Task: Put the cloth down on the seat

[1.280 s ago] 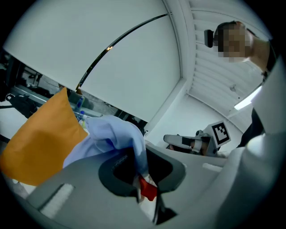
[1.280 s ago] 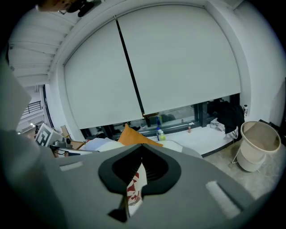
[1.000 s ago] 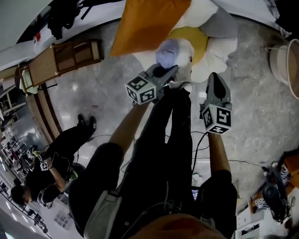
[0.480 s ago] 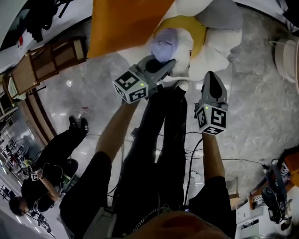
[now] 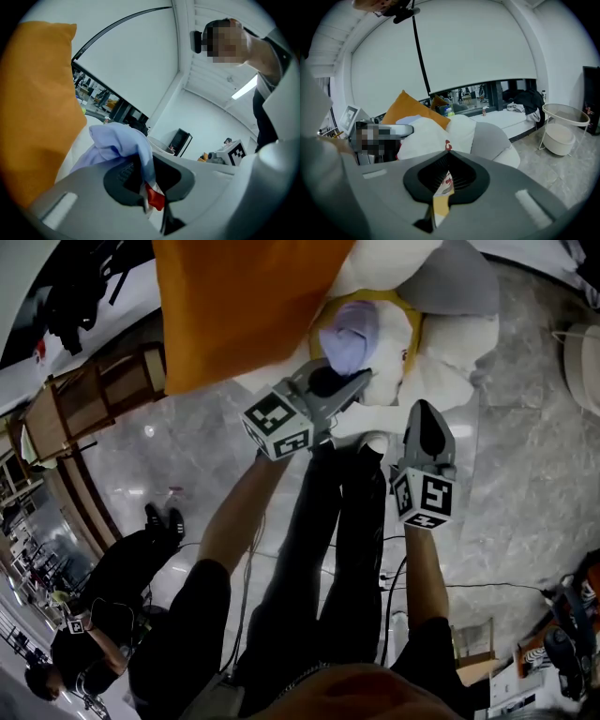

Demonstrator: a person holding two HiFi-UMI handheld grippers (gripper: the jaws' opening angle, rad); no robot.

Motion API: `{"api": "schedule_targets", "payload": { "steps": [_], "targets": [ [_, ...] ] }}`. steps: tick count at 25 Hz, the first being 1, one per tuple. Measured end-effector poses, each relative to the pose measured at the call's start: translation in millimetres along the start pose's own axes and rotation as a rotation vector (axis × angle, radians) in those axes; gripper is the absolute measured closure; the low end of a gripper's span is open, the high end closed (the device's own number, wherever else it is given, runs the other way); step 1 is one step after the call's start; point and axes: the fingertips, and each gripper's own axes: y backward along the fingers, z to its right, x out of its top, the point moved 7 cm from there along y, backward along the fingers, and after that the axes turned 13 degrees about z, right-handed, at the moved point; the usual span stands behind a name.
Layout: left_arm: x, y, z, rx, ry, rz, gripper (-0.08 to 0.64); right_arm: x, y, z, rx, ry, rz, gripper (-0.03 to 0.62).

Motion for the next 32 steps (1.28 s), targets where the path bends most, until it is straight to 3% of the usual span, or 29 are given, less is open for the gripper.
{"api": "schedule_targets", "payload": {
  "steps": [5,14,25,32],
  "targets": [
    [-29.0,-6.9,-27.8,-0.004,0.03,-0.001,0.512,-39.7,-3.9,10.9,-0.026,-0.015,-0.044,0.597],
    [-78.8,-5.7,-68.6,0.08,0.091,-0.028,0.514,-78.8,-18.4,20.5,-0.046,-0.047,-0.106,0.597],
    [-161.4,-6.4,-135.3,0.374,0.228,-0.151,0.512,-91.4,-27.8,14.7,-0.023,-0.085,-0.184,0.597],
    [-191.3,-12.0,-164.9,0.465,0.206,-0.245,0.517,-95.5,-33.6,10.8,-0.022,-0.101,-0.218,0.595]
  ]
}}
